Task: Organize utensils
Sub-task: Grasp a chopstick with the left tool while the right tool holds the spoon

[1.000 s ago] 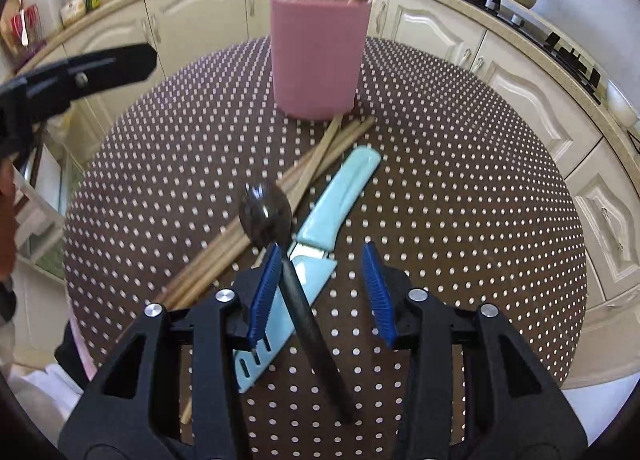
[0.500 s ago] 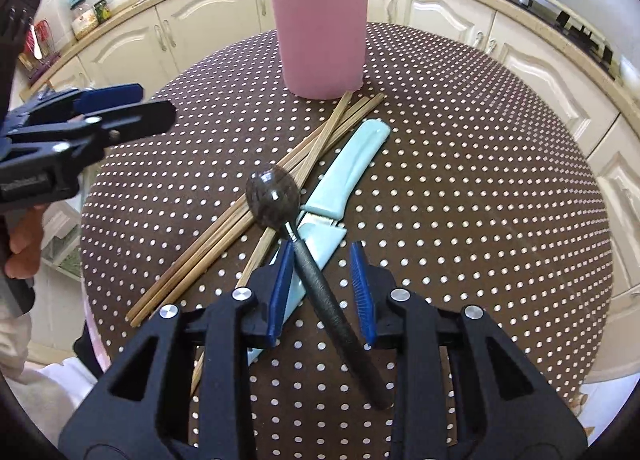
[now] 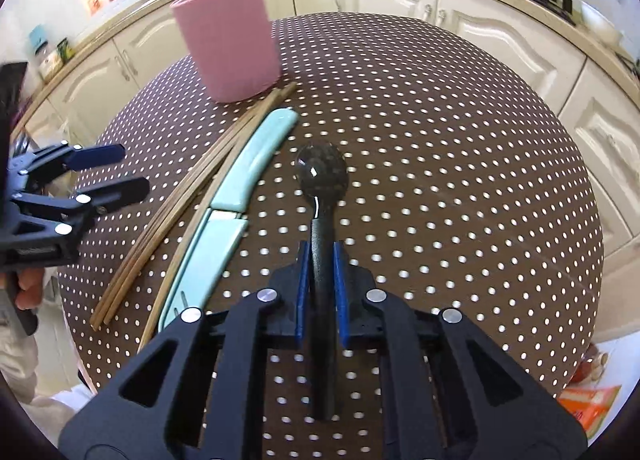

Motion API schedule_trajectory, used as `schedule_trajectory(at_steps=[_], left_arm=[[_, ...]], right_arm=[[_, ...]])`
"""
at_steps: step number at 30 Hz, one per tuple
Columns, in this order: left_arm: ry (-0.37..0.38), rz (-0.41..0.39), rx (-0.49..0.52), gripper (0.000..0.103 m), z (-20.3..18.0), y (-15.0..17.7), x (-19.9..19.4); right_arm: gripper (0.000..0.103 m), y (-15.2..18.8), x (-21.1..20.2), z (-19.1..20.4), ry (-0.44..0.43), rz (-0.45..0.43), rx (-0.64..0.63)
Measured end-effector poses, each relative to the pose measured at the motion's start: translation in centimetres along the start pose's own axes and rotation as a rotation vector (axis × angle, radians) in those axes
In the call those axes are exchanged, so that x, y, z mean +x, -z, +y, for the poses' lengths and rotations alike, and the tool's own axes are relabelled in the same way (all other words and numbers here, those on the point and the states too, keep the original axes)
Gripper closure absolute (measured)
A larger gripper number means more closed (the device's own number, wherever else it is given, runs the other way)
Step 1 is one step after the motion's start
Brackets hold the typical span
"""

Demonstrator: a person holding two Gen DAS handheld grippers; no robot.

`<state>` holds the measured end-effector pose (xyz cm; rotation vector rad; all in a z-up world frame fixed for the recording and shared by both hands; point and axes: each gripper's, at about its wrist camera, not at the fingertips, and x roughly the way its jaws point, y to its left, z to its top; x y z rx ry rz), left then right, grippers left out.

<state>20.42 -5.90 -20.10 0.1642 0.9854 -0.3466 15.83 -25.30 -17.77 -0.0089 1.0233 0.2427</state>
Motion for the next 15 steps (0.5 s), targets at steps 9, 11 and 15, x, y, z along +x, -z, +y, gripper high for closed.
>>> schedule_trajectory(at_steps=[9,11,15], left_arm=[[-0.033,0.040,0.036,0.031,-1.3,-2.0,2.6],[-0.049,0.055,0.057,0.031,-1.6,-2.9,3.1],[-0.064,0.105,0.090,0.030,-2.1,-4.5,3.7]], right_arm=[[0.091,-0.4,-0.2,-1.1,-0.011,0.008,0.008],[0.091,-0.9,0.0,-1.1,-0.008,0.017,0.005],[0.091,-1.4,0.3,-0.9,0.000,0.037,-0.002]])
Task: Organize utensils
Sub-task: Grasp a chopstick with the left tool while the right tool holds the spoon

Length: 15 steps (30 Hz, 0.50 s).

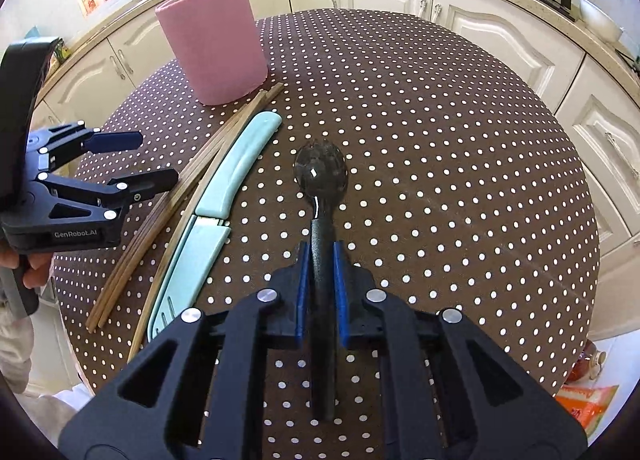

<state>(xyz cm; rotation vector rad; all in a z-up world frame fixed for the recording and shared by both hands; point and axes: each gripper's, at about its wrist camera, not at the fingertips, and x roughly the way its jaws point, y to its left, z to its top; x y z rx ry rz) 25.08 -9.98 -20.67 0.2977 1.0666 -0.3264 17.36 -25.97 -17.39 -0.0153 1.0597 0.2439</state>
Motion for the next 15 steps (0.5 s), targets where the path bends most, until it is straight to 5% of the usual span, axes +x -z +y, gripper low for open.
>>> schedule_trajectory(at_steps=[15], left_arm=[[0.013,0.110,0.070,0.030,-1.5,-3.6,2.1]], right_arm=[[0.091,-3.5,1.5,-0.4,0.016,0.115,-0.012]])
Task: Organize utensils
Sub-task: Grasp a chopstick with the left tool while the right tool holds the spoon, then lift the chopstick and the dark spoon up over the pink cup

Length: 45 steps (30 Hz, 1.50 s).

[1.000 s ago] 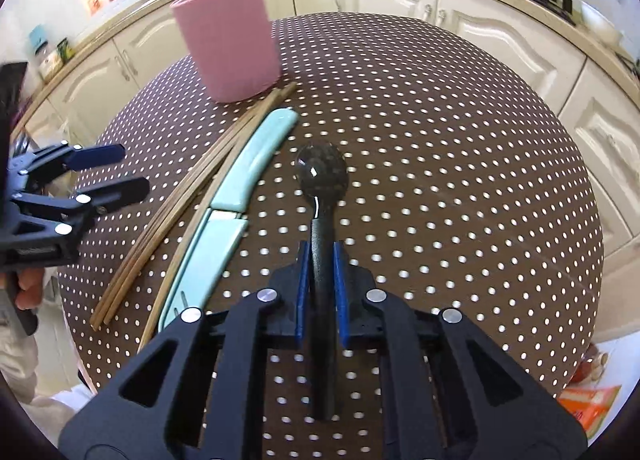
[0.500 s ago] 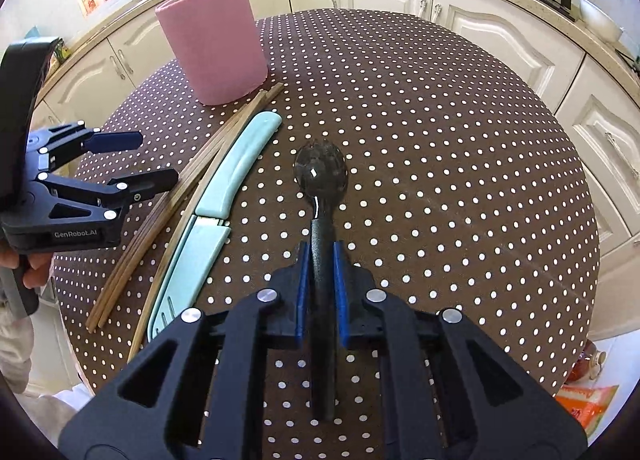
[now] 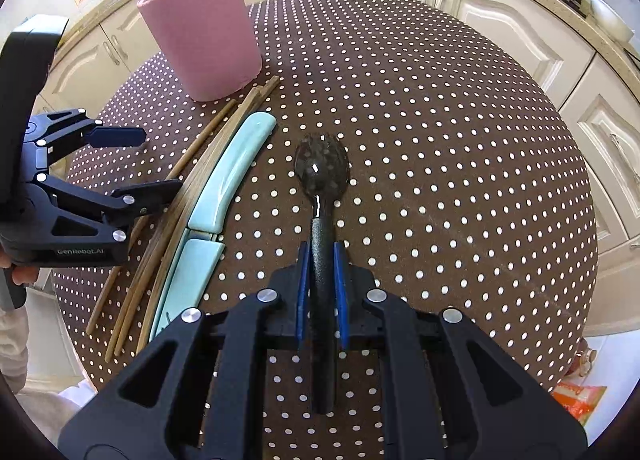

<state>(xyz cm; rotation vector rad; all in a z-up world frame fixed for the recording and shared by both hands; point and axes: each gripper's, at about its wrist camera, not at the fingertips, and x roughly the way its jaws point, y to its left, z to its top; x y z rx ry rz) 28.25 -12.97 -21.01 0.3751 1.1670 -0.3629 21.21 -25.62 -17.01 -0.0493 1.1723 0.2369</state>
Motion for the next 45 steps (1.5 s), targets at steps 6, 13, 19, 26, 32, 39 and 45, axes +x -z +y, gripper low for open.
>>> schedule_trajectory(at_steps=[6,13,19,26,32,39,45], left_arm=[[0.077,0.026,-0.010,0.055,0.1,-1.9,0.3],[0.113,-0.002,-0.053,0.097,0.0,-2.4,0.2],[0.172,-0.092,-0.108,0.098,0.9,-0.5,-1.1],[0.239,-0.339,-0.145,0.098,1.6,2.4,-6.4],[0.270,-0.626,-0.204,0.098,2.8,3.4,-11.8],[0.275,-0.933,-0.272,0.098,5.0,3.8,-16.7],[0.246,-1.151,-0.326,0.098,6.2,1.8,-19.1]], right_arm=[[0.089,-3.0,1.2,0.0,0.025,0.086,-0.010],[0.090,-5.1,2.2,-0.6,-0.001,0.118,0.015],[0.091,-4.3,1.1,-1.9,-0.052,0.019,0.072],[0.091,-2.9,-3.8,-2.1,-0.098,-0.214,0.099],[0.091,-3.2,-8.5,-1.4,-0.154,-0.442,0.090],[0.091,-5.1,-12.8,0.1,-0.223,-0.692,0.078],[0.091,-7.8,-13.4,2.9,-0.242,-0.842,0.076]])
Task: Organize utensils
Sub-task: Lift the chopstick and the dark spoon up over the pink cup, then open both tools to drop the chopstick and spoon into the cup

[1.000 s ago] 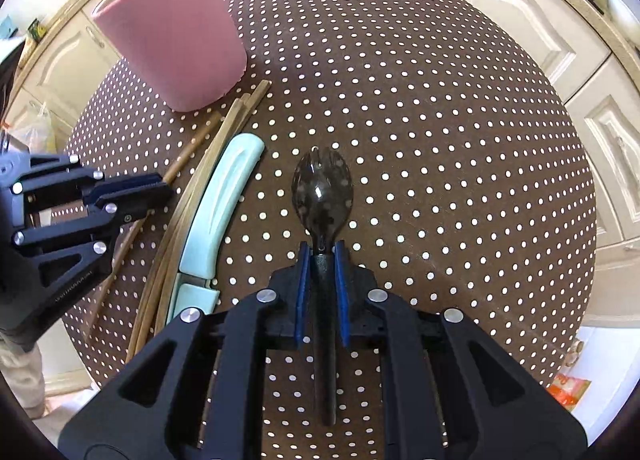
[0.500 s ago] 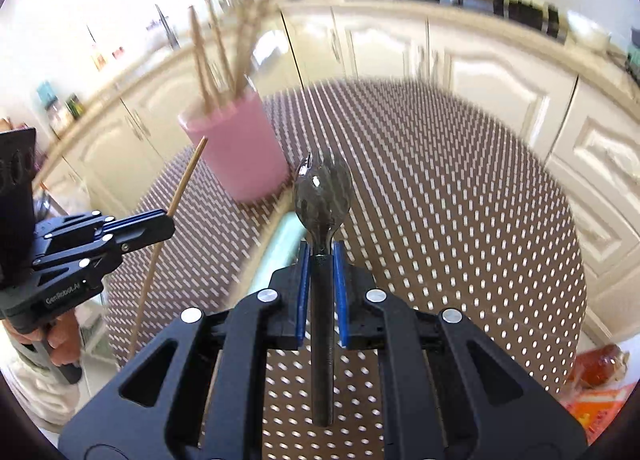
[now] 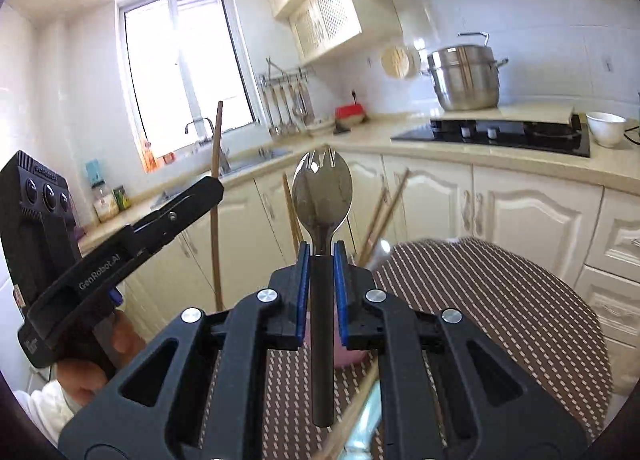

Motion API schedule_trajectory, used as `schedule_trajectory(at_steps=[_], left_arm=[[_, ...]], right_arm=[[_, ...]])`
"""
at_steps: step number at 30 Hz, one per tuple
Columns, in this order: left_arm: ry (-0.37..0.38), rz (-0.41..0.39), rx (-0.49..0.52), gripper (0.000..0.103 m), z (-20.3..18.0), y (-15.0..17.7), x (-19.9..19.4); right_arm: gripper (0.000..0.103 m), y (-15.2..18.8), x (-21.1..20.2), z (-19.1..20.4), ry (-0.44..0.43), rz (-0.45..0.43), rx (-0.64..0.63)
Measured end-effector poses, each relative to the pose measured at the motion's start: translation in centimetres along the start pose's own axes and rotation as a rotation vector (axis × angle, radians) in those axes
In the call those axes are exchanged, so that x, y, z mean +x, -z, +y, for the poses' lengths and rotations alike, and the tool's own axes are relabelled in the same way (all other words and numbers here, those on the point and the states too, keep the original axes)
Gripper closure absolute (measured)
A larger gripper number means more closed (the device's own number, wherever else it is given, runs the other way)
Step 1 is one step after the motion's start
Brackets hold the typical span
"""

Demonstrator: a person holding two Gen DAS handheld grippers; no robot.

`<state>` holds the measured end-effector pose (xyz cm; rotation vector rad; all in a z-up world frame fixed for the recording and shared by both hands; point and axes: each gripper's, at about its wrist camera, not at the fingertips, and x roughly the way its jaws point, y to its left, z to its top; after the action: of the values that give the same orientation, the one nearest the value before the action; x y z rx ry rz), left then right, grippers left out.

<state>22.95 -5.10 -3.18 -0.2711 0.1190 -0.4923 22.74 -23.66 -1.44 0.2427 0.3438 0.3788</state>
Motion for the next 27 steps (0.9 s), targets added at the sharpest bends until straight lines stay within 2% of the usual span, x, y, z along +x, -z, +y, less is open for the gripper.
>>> schedule_trajectory(at_steps=[5,12,17,22,27], left_arm=[[-0.041,-0.107,0.003,0.098,1.0,-0.6,1.6],[-0.113,-0.203,0.002,0.098,3.4,-1.1,3.7],[-0.149,-0.242,-0.004,0.098,4.1,-0.9,4.7],[-0.165,-0.214,0.016,0.098,4.7,0.1,5.8],[-0.160,-0.144,0.003,0.097,5.6,1.2,6.3]], right_arm=[[0.091,-0.1,2.7,0.6,-0.002,-0.066,0.007],[0.091,-0.4,5.1,0.3,0.006,-0.133,0.031],[0.091,-0.3,6.7,-0.3,-0.002,-0.154,0.043],[0.091,0.5,7.5,-0.1,0.006,-0.166,0.032],[0.091,1.2,8.0,0.2,0.008,-0.159,0.024]])
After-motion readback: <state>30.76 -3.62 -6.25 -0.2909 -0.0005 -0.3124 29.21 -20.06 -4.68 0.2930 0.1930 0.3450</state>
